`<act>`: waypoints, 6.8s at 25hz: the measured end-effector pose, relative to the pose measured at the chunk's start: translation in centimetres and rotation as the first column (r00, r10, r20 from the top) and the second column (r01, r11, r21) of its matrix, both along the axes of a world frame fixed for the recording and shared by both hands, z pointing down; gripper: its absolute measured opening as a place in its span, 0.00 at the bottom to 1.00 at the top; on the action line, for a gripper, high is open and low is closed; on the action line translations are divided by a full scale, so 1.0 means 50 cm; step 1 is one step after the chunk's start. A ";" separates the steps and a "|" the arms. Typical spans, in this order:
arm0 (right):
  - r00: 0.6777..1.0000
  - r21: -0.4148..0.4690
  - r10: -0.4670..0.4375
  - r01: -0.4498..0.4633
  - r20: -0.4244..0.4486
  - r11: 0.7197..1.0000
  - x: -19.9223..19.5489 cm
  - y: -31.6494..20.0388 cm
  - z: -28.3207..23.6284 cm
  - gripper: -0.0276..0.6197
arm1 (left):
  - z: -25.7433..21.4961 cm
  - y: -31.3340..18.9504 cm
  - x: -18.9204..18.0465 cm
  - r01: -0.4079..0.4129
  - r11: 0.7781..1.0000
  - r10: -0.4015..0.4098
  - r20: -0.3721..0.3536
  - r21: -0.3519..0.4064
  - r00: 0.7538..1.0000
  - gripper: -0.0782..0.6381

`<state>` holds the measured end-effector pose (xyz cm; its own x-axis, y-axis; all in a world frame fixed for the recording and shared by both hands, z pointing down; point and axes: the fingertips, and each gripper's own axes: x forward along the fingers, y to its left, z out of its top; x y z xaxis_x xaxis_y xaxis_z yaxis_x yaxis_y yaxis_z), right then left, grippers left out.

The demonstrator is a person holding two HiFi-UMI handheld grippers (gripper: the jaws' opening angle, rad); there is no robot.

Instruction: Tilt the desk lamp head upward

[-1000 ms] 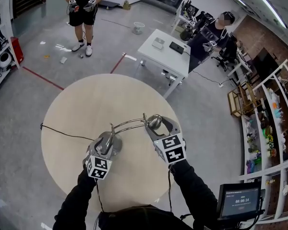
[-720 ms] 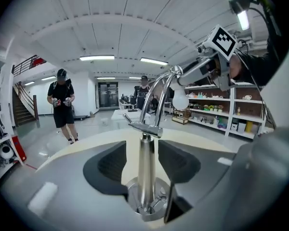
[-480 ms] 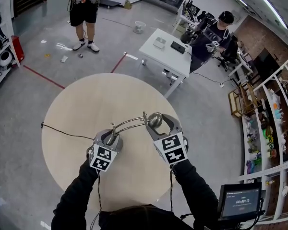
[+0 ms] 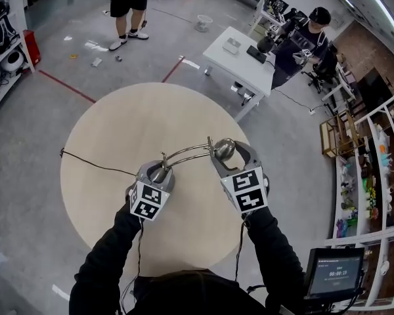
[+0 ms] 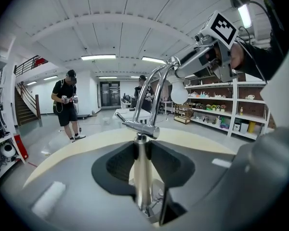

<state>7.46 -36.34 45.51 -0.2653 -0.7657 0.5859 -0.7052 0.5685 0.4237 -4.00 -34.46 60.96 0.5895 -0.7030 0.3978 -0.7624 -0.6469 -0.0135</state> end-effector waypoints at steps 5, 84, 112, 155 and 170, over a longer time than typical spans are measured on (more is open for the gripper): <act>0.999 0.010 -0.019 0.019 -0.043 1.000 -0.007 -0.001 -0.017 0.49 | -0.003 0.004 0.006 0.011 1.000 -0.011 0.020 0.009 1.000 0.27; 0.555 0.136 -0.305 0.616 -0.774 0.776 -0.377 0.060 -0.116 0.49 | 0.006 0.171 -0.325 0.369 0.920 -0.383 -0.097 -0.133 0.919 0.34; 0.461 0.097 -0.301 0.661 -0.835 0.744 -0.420 0.070 -0.099 0.49 | 0.009 0.187 -0.347 0.382 0.913 -0.399 -0.117 -0.145 0.910 0.34; 0.589 -0.001 -0.035 0.061 0.808 0.998 0.027 0.170 -0.002 0.05 | -0.215 0.243 -0.194 0.384 0.923 -0.377 -0.240 -0.019 0.895 0.30; 0.623 0.077 -0.077 0.028 0.779 0.997 0.070 0.175 -0.048 0.05 | -0.223 0.238 -0.127 0.334 0.942 -0.330 -0.243 -0.023 0.912 0.30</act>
